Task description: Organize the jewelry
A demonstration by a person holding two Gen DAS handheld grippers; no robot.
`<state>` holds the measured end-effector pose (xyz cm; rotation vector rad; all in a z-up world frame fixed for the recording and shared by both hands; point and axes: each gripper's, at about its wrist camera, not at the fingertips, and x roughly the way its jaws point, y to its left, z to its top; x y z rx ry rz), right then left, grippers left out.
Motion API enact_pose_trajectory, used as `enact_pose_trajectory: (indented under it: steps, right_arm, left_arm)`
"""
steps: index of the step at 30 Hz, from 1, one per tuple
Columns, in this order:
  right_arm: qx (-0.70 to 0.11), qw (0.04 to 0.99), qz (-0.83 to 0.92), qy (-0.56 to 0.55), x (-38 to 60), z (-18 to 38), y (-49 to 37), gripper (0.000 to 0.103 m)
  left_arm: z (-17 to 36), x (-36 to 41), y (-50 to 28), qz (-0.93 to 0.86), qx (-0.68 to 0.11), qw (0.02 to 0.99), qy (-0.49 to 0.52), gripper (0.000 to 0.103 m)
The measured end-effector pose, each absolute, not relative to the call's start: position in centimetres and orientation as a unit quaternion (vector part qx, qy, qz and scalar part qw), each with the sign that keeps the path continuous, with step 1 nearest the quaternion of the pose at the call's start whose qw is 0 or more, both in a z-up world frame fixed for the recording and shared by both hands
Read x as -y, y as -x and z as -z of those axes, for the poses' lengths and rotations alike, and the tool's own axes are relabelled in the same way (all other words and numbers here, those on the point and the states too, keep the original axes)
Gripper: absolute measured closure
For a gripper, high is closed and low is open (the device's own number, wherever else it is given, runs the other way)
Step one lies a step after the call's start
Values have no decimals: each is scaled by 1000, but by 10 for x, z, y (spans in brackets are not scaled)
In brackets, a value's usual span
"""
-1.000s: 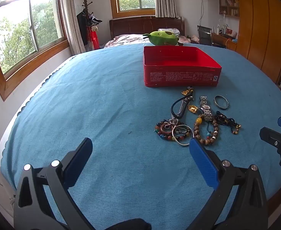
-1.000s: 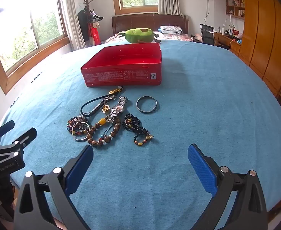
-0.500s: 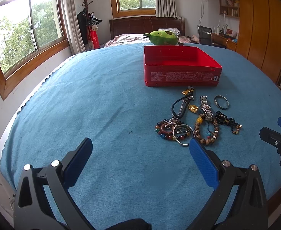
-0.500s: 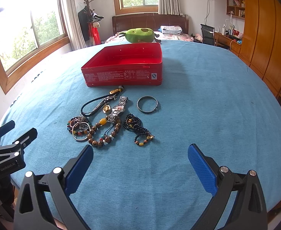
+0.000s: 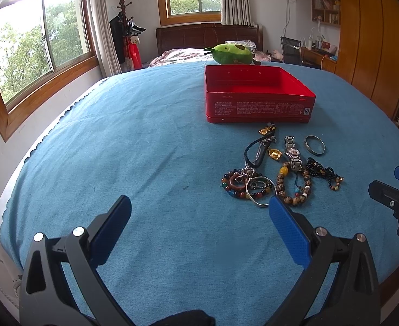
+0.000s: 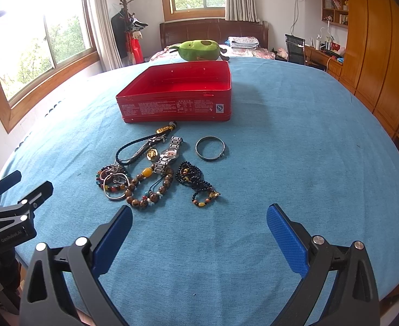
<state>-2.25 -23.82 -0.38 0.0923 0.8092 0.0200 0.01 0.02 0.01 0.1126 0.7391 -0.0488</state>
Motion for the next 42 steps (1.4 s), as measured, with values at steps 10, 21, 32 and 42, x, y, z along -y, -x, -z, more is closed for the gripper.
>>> enact_pose_trajectory:
  steps: [10,21,32,42]
  right_arm:
    - [-393,918,-10,-45,237,4,23,4]
    - [-393,918,-10,-44,236,2,22,4]
    - [-392,919,-11,-43,235,2,23,4]
    - [-389,920,-24,-47,237,5,15,4]
  left_arm:
    - [0,0,0,24,-361,931,-55,3]
    - [0,0,0,24,-360,931,-55,3]
    - [5,-1,2,23,-360,931,-55,3]
    - [-2,-2,-3,34,-361,930,-51,3]
